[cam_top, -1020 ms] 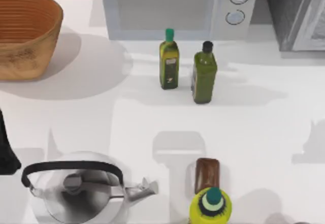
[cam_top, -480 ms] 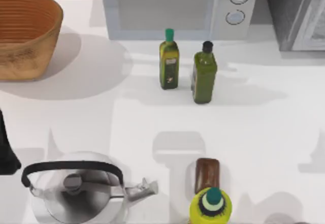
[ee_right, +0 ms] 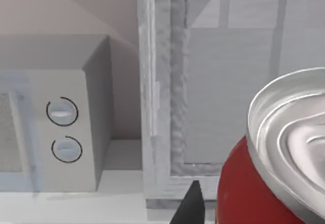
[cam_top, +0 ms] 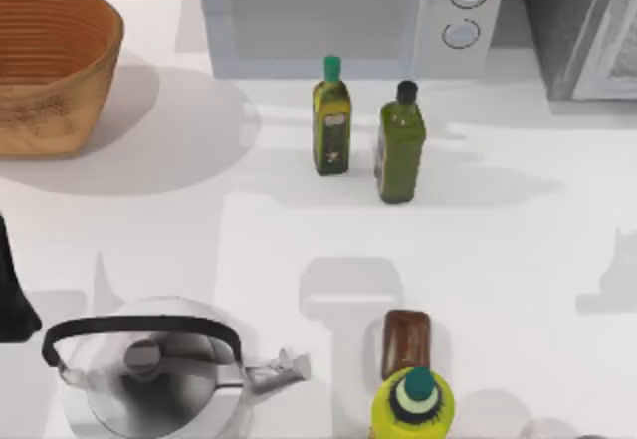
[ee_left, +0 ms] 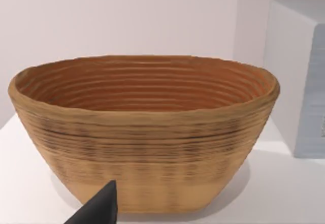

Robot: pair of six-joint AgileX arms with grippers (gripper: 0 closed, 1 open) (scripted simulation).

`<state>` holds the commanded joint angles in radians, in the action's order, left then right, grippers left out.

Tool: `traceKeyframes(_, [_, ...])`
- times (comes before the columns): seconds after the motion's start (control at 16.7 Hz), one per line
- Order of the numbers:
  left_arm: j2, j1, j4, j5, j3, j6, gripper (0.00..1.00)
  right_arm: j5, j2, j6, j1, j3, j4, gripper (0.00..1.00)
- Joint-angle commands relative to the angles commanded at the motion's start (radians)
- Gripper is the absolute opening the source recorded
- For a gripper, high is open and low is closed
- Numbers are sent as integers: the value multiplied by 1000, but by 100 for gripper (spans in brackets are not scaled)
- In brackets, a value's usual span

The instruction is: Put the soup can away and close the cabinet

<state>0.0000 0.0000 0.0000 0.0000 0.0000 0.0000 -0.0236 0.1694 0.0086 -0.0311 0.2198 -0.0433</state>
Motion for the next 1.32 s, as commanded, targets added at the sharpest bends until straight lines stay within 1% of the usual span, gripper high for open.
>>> traceKeyframes(0.18, [0, 0, 0, 0, 0, 0, 100, -21, 170, 1, -27, 230, -55, 0])
traceKeyframes(0.6, [0, 0, 0, 0, 0, 0, 100, -83, 634, 5, -97, 859, -203, 0])
traceKeyframes(0.84, [0, 0, 0, 0, 0, 0, 100, -120, 873, 6, -128, 1168, -279, 0])
traceKeyframes(1.08, [0, 0, 0, 0, 0, 0, 100, -152, 1058, 7, -147, 1403, -341, 0])
traceKeyframes(1.32, [0, 0, 0, 0, 0, 0, 100, -171, 1154, 9, -154, 1519, -375, 0])
